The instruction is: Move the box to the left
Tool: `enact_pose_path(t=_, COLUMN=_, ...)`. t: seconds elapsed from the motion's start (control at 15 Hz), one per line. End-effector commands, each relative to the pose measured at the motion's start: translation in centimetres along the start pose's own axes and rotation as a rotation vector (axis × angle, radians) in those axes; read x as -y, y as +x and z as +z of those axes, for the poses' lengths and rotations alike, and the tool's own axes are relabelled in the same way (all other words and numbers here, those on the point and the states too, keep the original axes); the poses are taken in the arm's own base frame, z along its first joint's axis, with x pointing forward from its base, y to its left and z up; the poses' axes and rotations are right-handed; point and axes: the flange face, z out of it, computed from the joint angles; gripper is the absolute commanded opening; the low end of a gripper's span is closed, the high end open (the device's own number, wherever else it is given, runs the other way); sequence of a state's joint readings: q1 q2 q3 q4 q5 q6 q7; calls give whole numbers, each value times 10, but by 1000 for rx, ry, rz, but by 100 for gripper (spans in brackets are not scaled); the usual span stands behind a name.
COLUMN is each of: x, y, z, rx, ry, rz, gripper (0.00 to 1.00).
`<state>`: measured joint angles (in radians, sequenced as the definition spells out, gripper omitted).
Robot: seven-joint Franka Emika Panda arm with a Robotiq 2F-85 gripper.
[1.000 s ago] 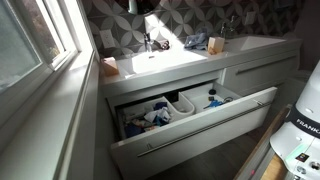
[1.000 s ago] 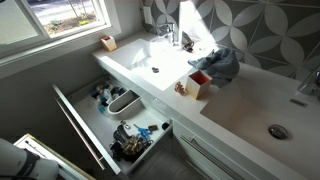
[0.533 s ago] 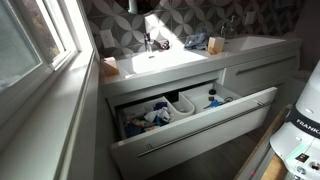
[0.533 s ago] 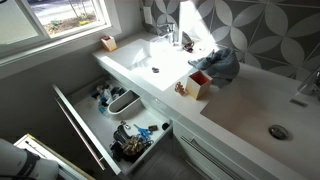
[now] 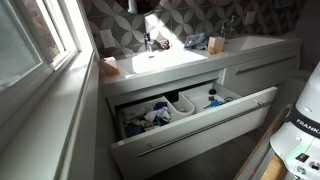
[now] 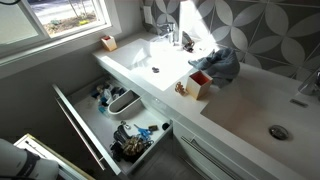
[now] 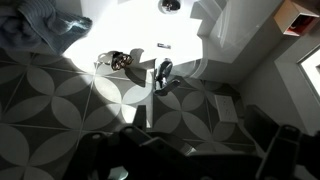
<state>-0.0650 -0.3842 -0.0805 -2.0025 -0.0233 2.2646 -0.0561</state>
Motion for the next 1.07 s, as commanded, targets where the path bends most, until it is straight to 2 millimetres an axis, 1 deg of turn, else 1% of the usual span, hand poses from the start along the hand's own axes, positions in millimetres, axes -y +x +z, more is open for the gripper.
enact_pose_path(t=0.0, x=-92, y=14, z=-2, rx=-26, ry=-175, rz=92, gripper=100)
enact_pose_path(t=0.13, x=-141, y=11, z=4, rx=-5, ry=-273, rz=154, gripper=100)
enact_pose_path(t=0.2, x=-164, y=7, z=11, rx=19, ry=-301, rz=211, gripper=100)
enact_pose_path(t=0.4, x=-202, y=-7, z=39, rx=73, ry=-226, rz=391, gripper=100)
enact_pose_path(t=0.47, x=-211, y=-11, z=49, rx=86, ry=-210, rz=440, gripper=100)
enact_pose_path(t=0.53, x=-213, y=-12, z=53, rx=99, ry=-187, rz=487, gripper=100)
enact_pose_path(t=0.6, x=-208, y=-19, z=46, rx=82, ry=-218, rz=400, gripper=100)
enact_pose_path(t=0.73, x=-215, y=-19, z=59, rx=98, ry=-206, rz=444, gripper=100)
enact_pose_path(t=0.87, x=-214, y=-17, z=60, rx=97, ry=-204, rz=455, gripper=100)
enact_pose_path(t=0.93, x=-222, y=-18, z=68, rx=130, ry=-197, rz=495, gripper=100)
enact_pose_path(t=1.0, x=-238, y=-23, z=84, rx=188, ry=-220, rz=544, gripper=100)
